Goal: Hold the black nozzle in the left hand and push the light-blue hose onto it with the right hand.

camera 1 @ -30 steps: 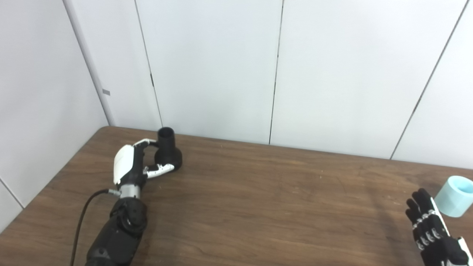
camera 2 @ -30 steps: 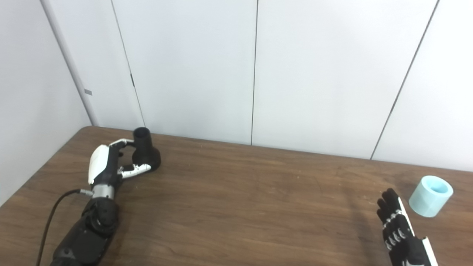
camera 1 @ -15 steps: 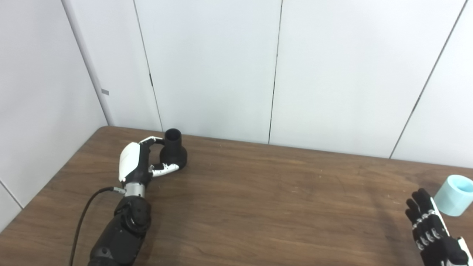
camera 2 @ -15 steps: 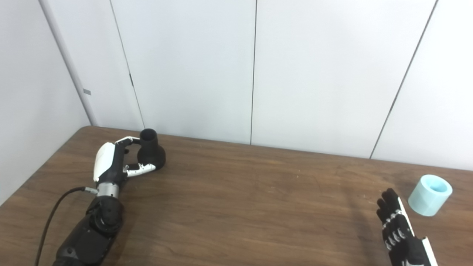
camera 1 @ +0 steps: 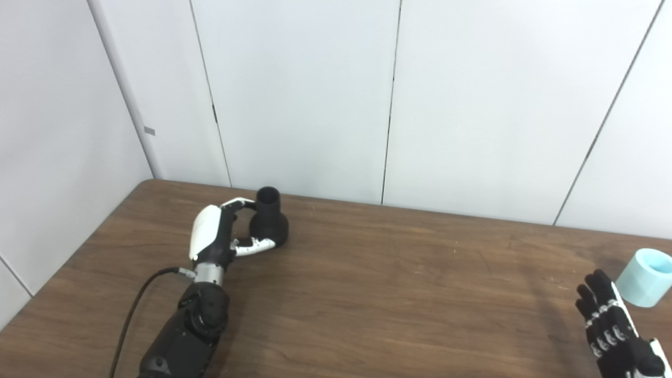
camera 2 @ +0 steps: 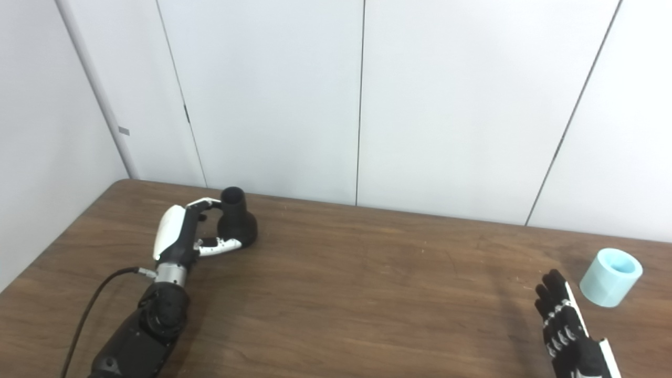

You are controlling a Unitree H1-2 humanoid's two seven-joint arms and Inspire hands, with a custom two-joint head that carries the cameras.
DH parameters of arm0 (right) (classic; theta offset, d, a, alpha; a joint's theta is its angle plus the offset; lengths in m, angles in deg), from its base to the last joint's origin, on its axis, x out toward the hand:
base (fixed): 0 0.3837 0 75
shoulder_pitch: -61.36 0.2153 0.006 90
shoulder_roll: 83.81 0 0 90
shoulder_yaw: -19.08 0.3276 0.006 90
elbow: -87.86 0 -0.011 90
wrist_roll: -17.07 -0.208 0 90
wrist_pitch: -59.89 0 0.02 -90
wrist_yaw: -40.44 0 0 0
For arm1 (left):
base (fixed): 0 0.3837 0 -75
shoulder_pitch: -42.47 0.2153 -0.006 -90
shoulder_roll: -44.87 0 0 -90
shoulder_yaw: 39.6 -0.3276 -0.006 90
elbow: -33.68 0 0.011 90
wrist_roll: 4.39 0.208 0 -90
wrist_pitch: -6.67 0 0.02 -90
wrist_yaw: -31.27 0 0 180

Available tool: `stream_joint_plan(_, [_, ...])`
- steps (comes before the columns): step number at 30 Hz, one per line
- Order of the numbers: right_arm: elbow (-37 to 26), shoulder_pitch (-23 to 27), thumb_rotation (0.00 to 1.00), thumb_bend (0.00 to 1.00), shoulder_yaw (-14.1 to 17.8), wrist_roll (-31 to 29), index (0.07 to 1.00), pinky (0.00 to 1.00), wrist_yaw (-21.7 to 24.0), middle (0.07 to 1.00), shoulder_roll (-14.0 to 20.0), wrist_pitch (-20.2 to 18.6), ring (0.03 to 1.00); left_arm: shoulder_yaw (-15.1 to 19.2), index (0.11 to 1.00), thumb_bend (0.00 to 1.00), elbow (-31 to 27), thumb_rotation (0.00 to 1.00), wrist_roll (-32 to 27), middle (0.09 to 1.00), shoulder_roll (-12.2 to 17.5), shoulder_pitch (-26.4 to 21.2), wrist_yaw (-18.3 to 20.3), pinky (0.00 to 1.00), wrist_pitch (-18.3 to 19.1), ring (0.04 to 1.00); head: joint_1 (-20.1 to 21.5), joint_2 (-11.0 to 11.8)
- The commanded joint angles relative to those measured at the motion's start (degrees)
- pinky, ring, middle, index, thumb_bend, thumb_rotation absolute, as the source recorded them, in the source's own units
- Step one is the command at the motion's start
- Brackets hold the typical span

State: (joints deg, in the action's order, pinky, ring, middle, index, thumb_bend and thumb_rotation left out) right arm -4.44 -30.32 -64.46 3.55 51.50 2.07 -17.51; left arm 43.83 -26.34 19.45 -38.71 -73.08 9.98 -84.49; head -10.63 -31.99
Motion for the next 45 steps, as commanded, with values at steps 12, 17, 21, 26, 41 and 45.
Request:
stream_joint_plan(12, [0.31, -2.53, 1.0, 0.77, -0.33, -0.18, 1.0, 1.0, -0.31, 1.0, -1.07, -0.56, 1.0, -3.81, 0.485, 0.52, 2.2, 0.07, 0.23, 0.741, 0.29, 1.23, 9.96, 0.8, 1.18, 0.815, -0.06, -0.51])
stream_joint_plan(17, [0.07, -2.59, 1.0, 0.77, -0.27, -0.32, 1.0, 1.0, -0.28, 1.0, -1.01, -0.76, 1.0, -4.35, 0.485, 0.52, 2.18, 0.07, -1.05, 0.744, 0.31, 1.25, 12.55, 0.83, 1.7, 0.823, -0.14, -0.76])
stream_joint_plan(21, [-0.26, -2.64, 1.0, 0.77, -0.24, -0.38, 1.0, 1.0, -0.27, 1.0, -0.92, -1.0, 1.0, -4.85, 0.484, 0.52, 3.0, 0.07, -2.55, 0.748, 0.04, 0.9, 15.27, 0.89, 1.7, 0.839, -0.16, -0.9])
stream_joint_plan(26, [-0.14, -2.5, 1.0, 0.77, -0.2, -0.38, 1.0, 1.0, -0.27, 1.0, -0.86, -1.1, 1.0, -5.61, 0.483, 0.52, 2.84, 0.07, -3.44, 0.754, 0.05, 0.89, 17.59, 0.96, 1.96, 0.876, -0.18, -0.99])
stream_joint_plan(41, [-1.11, -2.62, 1.0, 0.76, -0.27, -0.36, 1.0, 1.0, -0.47, 1.0, -1.09, -2.08, 1.0, -10.65, 0.483, 0.52, 0.19, 0.07, -1.38, 0.758, 0.5, 1.12, 20.7, 1.0, 2.68, 0.888, 0.7, -1.58])
stream_joint_plan(45, [-1.65, -2.77, 1.0, 0.77, -0.34, -0.34, 1.0, 1.0, -0.63, 1.0, -1.29, -2.58, 1.0, -12.34, 0.482, 0.52, -2.08, 0.07, -0.62, 0.759, 0.2, 1.87, 20.5, 0.99, 2.66, 0.894, 1.58, -1.86])
